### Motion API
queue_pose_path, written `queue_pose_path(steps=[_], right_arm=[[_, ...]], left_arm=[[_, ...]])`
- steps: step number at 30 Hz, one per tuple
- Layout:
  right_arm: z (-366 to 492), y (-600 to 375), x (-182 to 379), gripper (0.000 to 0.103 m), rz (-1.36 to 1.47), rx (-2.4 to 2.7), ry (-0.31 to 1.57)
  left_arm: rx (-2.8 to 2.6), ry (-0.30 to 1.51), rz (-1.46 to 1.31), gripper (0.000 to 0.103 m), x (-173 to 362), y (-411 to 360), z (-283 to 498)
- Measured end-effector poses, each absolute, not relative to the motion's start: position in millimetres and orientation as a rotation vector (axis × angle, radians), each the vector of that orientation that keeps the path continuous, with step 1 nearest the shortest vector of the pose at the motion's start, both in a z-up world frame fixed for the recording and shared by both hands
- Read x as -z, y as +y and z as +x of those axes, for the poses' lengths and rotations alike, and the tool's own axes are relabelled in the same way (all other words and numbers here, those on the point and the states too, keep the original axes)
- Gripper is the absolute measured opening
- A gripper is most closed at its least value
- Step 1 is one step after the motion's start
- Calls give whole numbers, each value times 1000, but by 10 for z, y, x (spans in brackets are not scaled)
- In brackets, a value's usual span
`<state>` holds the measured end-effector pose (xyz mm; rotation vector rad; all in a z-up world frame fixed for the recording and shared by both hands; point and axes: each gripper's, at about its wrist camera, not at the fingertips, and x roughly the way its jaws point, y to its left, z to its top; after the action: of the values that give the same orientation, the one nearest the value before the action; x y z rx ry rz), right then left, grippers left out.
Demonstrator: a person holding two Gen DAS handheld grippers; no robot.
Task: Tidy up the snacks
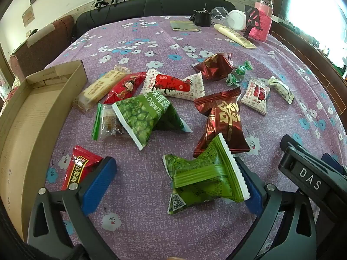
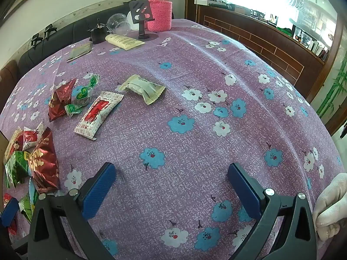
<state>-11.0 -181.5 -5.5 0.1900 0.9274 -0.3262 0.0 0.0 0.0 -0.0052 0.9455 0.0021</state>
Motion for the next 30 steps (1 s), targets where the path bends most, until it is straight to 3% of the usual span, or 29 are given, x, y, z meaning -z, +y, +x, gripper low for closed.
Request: queue_pose_path(steps=[30], right_arm=[[-108,-1812,58,103,190,326,926]], left_arm=[[-33,945,-9,103,-6,0,-31]])
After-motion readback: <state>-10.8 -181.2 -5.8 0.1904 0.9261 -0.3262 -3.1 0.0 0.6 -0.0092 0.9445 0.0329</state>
